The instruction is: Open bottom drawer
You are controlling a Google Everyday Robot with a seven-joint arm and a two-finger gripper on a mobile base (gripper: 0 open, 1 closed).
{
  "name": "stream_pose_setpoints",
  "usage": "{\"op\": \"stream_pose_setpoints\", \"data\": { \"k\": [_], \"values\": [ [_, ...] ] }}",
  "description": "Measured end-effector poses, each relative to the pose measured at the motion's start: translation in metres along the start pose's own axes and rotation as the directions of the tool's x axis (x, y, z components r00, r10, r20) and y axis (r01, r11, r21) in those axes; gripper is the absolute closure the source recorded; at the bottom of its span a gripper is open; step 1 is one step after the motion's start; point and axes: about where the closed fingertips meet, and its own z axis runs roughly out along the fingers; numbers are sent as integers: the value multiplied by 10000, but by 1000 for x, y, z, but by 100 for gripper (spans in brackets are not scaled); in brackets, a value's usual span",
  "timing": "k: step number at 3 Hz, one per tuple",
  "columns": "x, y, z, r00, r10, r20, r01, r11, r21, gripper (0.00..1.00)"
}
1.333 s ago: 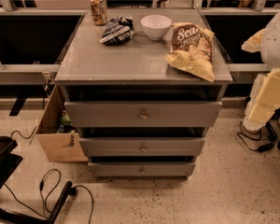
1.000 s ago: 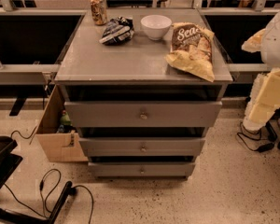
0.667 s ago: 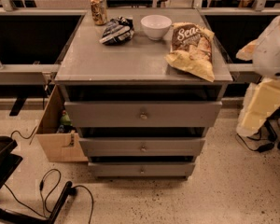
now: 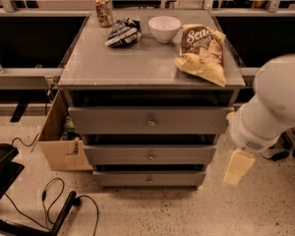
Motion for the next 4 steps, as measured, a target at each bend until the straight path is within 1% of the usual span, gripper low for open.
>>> {"op": "stream_pose_setpoints", "data": {
  "k": [1,2,3,4],
  "values": [
    [20,1,72,9953,-507,-820,506,9987,-33,0],
    [19,1,71,9954,-502,-813,501,9987,-37,0],
    [16,0,92,9905,-744,-1161,742,9972,-57,0],
    [8,1,176,9731,-1407,-1823,1376,9900,-295,0]
  ]
}}
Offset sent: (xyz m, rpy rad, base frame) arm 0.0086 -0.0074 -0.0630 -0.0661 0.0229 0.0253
